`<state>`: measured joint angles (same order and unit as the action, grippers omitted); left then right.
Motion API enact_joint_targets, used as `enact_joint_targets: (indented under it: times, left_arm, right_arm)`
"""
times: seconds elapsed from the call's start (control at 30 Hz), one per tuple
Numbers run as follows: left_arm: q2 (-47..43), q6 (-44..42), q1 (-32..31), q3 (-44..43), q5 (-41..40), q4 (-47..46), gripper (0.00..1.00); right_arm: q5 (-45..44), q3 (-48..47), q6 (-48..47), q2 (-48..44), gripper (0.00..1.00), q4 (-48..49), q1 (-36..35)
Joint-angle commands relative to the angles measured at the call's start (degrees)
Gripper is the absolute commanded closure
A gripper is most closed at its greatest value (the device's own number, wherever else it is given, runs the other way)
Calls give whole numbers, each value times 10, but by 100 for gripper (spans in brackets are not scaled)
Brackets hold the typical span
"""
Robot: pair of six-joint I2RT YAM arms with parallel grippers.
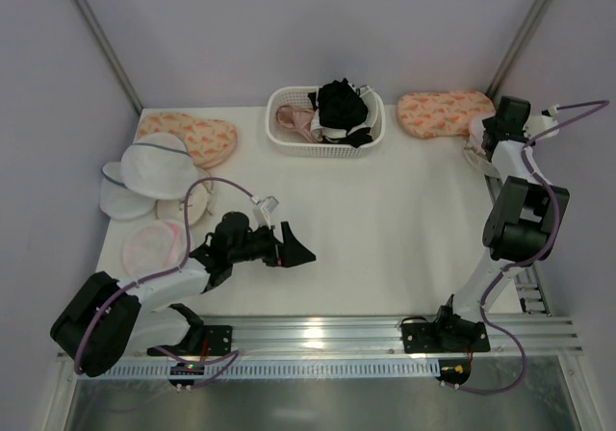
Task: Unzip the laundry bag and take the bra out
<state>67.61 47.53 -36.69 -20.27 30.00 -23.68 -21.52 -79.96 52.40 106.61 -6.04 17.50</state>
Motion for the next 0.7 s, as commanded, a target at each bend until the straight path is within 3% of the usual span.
enact_joint_targets:
  times: [0.0, 0.5, 0.63, 0.67]
  left_arm:
    - [-16, -13, -1, 5, -7, -1, 1]
    - [-44, -23, -2, 8, -19, 27, 1]
    - [-49, -24, -2, 10, -21, 31, 0]
    - [-50, -24, -2, 11, -23, 32, 1]
  right_arm:
    - [-55, -52, -4, 25, 41, -47, 4]
    - [-48, -141, -7, 93, 38, -136, 4]
    - [-40, -140, -19, 102, 64, -122, 3]
    - [-40, -140, -19, 103, 81, -121, 4]
